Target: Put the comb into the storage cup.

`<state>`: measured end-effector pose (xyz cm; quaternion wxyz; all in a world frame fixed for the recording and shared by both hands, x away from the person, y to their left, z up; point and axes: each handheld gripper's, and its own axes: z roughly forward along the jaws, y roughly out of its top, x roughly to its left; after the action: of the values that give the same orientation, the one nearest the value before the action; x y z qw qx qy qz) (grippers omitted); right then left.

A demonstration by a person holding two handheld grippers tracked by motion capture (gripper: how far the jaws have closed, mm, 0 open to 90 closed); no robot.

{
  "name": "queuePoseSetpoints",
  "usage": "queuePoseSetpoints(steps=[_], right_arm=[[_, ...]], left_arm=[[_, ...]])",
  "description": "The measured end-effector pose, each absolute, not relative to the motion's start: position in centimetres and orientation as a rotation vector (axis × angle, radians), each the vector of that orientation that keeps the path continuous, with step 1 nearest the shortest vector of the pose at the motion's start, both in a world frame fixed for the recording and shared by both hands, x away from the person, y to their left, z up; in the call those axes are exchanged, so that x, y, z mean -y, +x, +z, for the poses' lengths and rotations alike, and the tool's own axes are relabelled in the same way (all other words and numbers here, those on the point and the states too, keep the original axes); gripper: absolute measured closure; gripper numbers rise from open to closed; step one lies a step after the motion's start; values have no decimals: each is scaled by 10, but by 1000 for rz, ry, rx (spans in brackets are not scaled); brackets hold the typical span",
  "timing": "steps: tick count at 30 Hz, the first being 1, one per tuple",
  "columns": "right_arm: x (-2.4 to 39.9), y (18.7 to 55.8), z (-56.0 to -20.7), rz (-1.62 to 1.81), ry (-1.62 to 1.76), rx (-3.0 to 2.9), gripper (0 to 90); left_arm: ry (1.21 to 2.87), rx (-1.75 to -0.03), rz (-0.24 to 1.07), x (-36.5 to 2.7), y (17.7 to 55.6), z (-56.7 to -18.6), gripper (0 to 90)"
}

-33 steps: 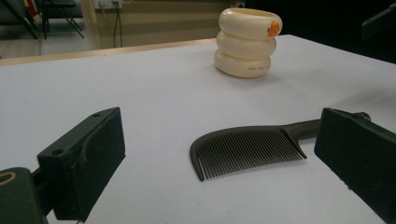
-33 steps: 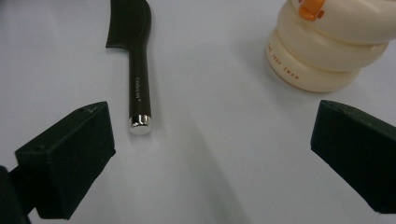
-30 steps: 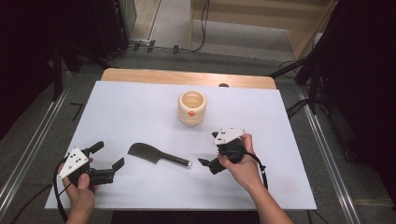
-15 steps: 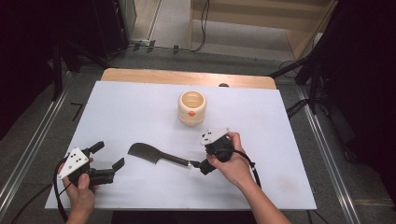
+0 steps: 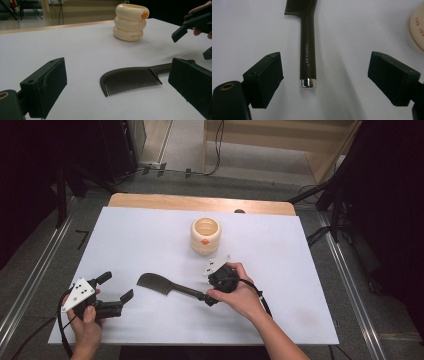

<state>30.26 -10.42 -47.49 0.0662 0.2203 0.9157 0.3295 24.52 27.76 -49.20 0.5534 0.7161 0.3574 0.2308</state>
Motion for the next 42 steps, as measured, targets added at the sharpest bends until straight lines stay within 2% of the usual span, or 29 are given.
queuePoseSetpoints(steps=[5,6,7,12,17,19,35,37,39,42], right_arm=[[97,303,-478,996,663,-2766,336],[97,303,-478,996,663,-2766,336],[94,303,-478,992,649,-2781,387],[86,305,-479,964,628,-2804,464],[79,307,-479,947,648,-2823,493],[75,308,-479,939,644,-2814,532],[45,314,-488,765,604,-2892,600],[44,314,-489,755,611,-2887,631],[44,313,-489,749,610,-2885,702],[45,313,-489,755,589,-2884,709]], left_arm=[[1697,-845,547,-277,245,-492,18],[1697,-844,547,-277,245,-492,18],[1697,-844,546,-277,245,-492,18],[1700,-842,547,-277,245,-492,18],[1700,-840,545,-277,245,-492,18],[1701,-840,544,-277,245,-492,18],[1705,-835,539,-277,246,-492,18],[1704,-835,538,-277,246,-492,18],[1704,-835,538,-277,246,-492,18],[1705,-835,540,-276,246,-492,18]])
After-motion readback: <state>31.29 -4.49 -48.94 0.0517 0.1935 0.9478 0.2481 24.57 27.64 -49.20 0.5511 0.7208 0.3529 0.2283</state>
